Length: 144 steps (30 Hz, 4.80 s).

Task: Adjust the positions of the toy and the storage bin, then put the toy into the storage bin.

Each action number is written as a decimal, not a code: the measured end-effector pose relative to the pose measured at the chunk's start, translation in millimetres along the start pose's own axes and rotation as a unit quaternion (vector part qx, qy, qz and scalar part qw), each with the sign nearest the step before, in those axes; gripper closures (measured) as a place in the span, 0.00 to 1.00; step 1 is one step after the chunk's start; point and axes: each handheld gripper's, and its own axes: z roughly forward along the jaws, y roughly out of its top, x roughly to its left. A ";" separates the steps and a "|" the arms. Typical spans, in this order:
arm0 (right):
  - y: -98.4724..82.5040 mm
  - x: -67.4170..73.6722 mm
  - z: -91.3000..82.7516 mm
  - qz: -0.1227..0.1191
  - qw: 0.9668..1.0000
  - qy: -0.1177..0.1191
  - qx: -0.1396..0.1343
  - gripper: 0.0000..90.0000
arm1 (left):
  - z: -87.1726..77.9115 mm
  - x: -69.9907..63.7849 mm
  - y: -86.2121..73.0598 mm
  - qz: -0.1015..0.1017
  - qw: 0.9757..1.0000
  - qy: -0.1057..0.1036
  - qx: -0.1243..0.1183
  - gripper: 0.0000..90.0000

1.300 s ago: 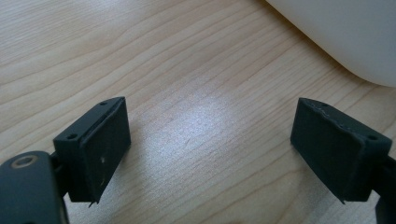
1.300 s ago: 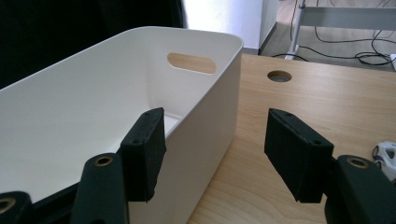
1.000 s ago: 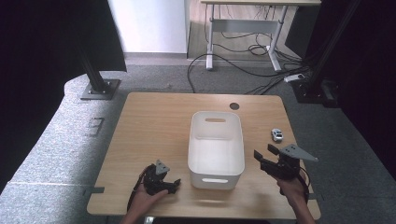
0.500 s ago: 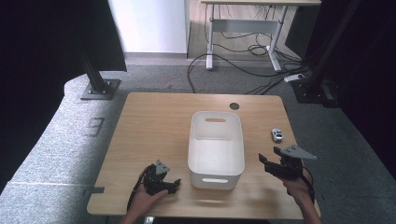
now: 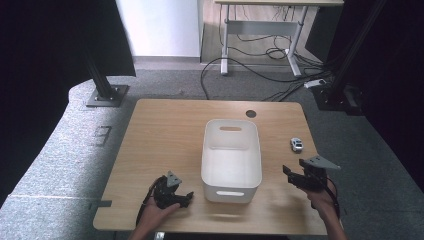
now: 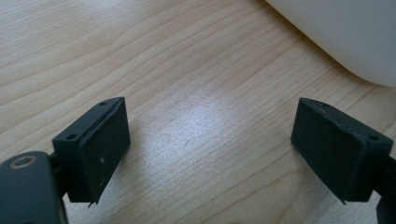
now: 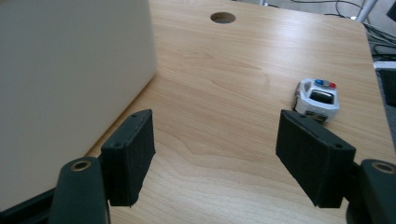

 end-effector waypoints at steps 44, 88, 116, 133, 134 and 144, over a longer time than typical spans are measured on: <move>-2.5 -45.5 13.7 0.022 0.997 -0.072 0.022 0.27 | 0.0 0.0 0.0 0.000 1.000 0.000 0.000 0.13; 8.2 -51.3 25.6 0.015 0.997 -0.076 0.016 0.27 | 0.4 0.0 0.3 0.000 1.000 -0.001 0.000 0.13; 29.4 -54.4 45.5 0.032 0.995 -0.084 0.031 0.28 | 0.5 0.3 0.6 0.002 1.000 -0.002 0.002 0.13; 40.1 -56.7 58.3 0.035 0.994 -0.094 0.040 0.28 | 0.8 0.2 0.6 0.000 1.000 -0.002 0.000 0.13; 40.6 -57.3 59.4 0.036 0.994 -0.096 0.041 0.28 | 0.8 0.1 0.6 0.000 1.000 -0.002 0.000 0.12; 41.6 -65.2 74.2 0.041 0.991 -0.111 0.059 0.28 | 0.8 0.2 0.7 0.000 1.000 -0.002 0.000 0.12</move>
